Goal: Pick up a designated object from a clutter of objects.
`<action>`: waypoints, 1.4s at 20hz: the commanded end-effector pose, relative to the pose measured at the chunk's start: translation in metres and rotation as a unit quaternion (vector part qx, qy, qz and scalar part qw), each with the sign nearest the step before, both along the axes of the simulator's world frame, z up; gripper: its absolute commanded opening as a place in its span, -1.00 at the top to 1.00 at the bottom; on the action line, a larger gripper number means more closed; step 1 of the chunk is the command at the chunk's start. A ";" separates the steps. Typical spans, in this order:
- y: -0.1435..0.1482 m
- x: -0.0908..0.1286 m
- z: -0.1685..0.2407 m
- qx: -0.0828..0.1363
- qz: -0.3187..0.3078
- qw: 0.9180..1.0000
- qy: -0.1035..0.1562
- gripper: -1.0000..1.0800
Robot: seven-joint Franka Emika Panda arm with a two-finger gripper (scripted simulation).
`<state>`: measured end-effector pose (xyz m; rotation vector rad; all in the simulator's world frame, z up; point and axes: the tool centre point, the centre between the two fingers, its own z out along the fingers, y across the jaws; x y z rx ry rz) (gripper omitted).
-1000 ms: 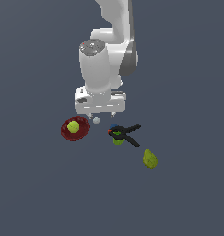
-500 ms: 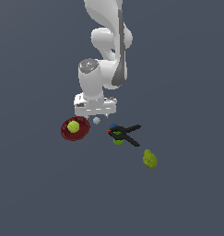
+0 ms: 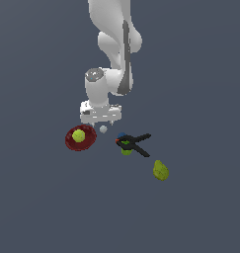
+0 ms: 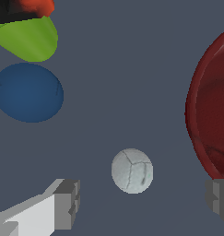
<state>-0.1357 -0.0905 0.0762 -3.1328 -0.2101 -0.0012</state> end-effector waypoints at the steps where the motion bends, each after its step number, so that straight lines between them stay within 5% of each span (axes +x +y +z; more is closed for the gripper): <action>1: -0.001 -0.005 -0.004 -0.001 0.001 1.000 0.000 -0.92; 28: -0.002 -0.007 -0.055 -0.001 0.002 1.000 0.000 -0.92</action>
